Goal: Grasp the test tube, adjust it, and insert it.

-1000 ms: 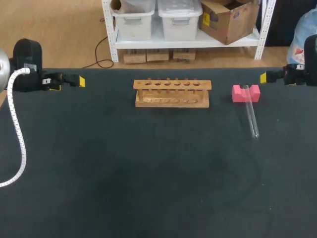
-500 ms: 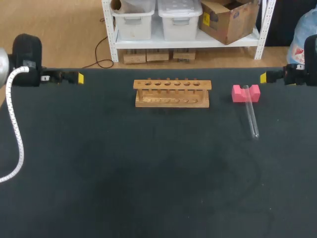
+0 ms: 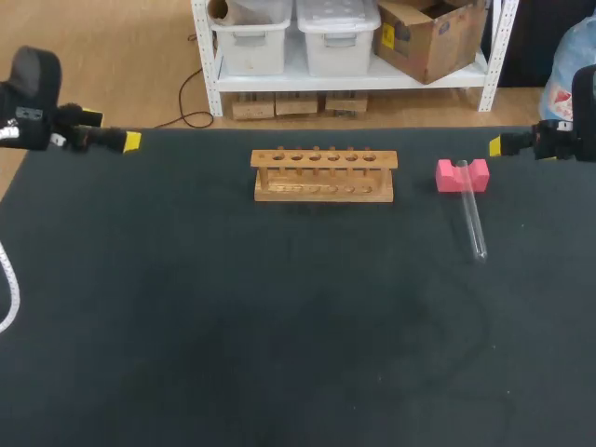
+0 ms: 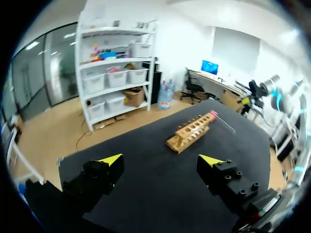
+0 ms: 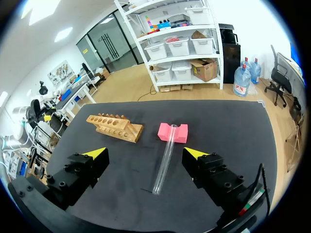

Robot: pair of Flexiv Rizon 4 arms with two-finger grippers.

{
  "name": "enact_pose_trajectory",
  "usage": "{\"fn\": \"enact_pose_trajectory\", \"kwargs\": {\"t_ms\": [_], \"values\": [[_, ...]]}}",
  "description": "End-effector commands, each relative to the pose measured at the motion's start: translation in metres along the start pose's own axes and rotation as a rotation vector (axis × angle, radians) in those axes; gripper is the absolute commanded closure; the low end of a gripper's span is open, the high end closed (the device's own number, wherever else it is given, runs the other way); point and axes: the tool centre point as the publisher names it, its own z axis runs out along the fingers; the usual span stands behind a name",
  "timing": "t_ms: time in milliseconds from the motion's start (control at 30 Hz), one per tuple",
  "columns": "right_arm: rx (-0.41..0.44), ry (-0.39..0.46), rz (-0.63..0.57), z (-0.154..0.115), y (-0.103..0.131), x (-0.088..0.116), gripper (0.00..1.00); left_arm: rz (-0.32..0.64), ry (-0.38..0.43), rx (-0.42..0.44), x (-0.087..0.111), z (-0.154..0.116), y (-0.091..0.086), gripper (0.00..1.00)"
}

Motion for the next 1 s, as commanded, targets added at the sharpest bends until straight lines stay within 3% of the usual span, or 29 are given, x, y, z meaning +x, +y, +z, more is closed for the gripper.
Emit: {"fn": "enact_pose_trajectory", "kwargs": {"t_ms": [33,267,400,700,1000], "values": [[0.001,0.000,-0.001,0.000,0.000,0.000,0.00,0.240,-0.356,0.362,0.009,-0.001,0.001,0.00],[0.001,0.000,-0.001,0.000,0.000,0.000,0.00,0.359,-0.411,0.444,0.015,0.017,0.003,0.00],[0.001,0.000,-0.001,0.000,0.000,0.000,0.00,0.436,-0.415,0.423,0.018,0.034,0.005,0.00],[0.001,0.000,-0.001,0.000,0.000,0.000,0.00,0.464,-0.423,0.445,0.010,0.060,0.013,0.00],[0.001,0.000,-0.001,0.000,0.000,0.000,0.00,0.428,-0.388,0.469,0.008,0.076,0.008,0.00]]}}
